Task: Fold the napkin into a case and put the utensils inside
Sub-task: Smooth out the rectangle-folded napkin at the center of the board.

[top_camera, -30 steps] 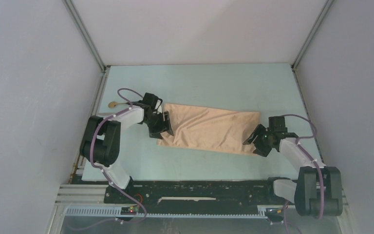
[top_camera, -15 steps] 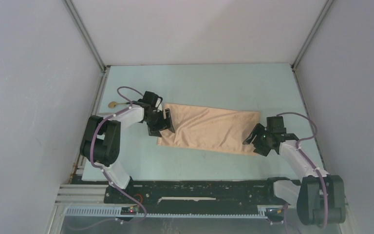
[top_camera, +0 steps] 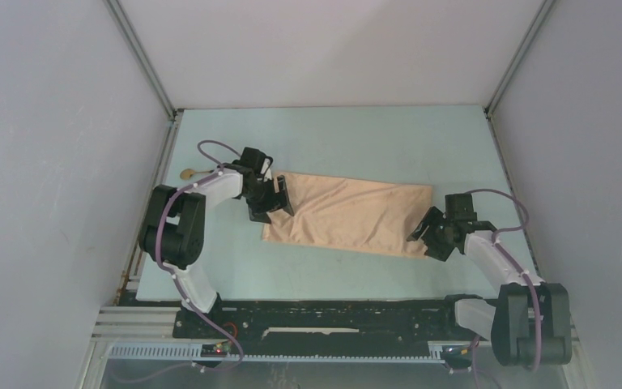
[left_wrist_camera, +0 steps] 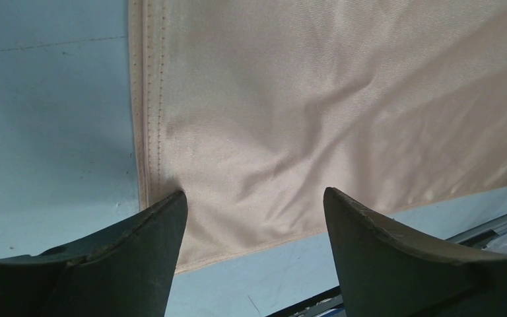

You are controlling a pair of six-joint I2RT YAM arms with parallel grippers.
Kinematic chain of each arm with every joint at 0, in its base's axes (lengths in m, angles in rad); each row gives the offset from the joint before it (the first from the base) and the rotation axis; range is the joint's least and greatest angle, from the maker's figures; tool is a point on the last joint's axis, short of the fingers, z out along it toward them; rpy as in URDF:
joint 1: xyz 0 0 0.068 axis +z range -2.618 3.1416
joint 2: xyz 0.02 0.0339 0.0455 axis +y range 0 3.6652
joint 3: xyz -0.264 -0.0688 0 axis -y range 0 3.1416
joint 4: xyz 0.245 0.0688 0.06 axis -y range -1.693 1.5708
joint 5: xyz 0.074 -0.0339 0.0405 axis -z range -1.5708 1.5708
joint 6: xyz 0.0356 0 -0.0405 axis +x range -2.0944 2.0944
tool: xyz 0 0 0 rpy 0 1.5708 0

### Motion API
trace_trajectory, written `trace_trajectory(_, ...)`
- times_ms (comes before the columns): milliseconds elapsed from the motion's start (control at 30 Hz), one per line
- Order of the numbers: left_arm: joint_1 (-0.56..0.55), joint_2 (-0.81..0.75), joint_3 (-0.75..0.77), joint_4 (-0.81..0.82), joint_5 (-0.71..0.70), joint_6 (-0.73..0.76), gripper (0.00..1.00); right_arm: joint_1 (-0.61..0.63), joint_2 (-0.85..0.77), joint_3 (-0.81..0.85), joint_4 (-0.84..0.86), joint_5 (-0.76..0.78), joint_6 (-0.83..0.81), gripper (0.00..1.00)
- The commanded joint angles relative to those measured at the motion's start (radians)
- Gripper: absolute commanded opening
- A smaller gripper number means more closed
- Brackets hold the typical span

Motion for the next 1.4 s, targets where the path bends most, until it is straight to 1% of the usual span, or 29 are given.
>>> trace_trajectory(0,0.001,-0.010,0.025,0.002,-0.041,0.015,0.86,0.010,-0.031,0.010,0.020,0.020,0.001,0.73)
trace_trajectory(133,-0.001,0.016,0.066,-0.014,-0.006,0.002,0.86,0.020,-0.033,0.066,0.037,-0.020,-0.015,0.73)
trace_trajectory(200,-0.010,-0.032,0.076,-0.026,-0.023,-0.001,0.90,0.011,-0.024,0.102,0.070,-0.052,-0.036,0.74)
trace_trajectory(300,-0.004,-0.126,0.088,0.021,-0.044,-0.024,0.93,-0.018,0.011,0.124,0.180,-0.137,-0.055,0.81)
trace_trajectory(367,0.014,-0.119,0.091,0.113,0.010,-0.088,0.97,-0.053,0.067,0.153,0.268,-0.201,-0.054,0.88)
trace_trajectory(433,0.025,-0.070,0.093,0.254,0.091,-0.164,0.92,-0.072,0.159,0.201,0.335,-0.243,-0.051,0.90)
trace_trajectory(533,0.028,0.035,0.142,0.381,0.128,-0.258,0.86,-0.089,0.293,0.281,0.402,-0.296,-0.037,0.90)
trace_trajectory(600,0.030,0.084,0.177,0.430,0.120,-0.295,0.82,-0.102,0.384,0.331,0.434,-0.353,-0.025,0.91)
trace_trajectory(700,0.046,0.147,0.221,0.452,0.101,-0.317,0.80,-0.110,0.498,0.408,0.435,-0.388,-0.019,0.92)
trace_trajectory(767,0.065,0.183,0.229,0.467,0.105,-0.340,0.79,-0.118,0.544,0.427,0.456,-0.394,-0.012,0.92)
trace_trajectory(900,0.105,0.243,0.232,0.499,0.112,-0.385,0.79,-0.147,0.592,0.439,0.464,-0.385,0.001,0.92)
trace_trajectory(1067,0.126,0.313,0.265,0.505,0.119,-0.402,0.81,-0.184,0.632,0.439,0.422,-0.326,-0.024,0.92)
trace_trajectory(1233,0.131,0.362,0.321,0.487,0.130,-0.394,0.84,-0.216,0.627,0.438,0.362,-0.257,-0.026,0.94)
trace_trajectory(1300,0.133,0.363,0.330,0.484,0.159,-0.402,0.84,-0.211,0.597,0.443,0.360,-0.274,-0.043,0.94)
trace_trajectory(1367,0.128,0.331,0.329,0.487,0.179,-0.396,0.85,-0.201,0.556,0.472,0.334,-0.302,-0.057,0.94)
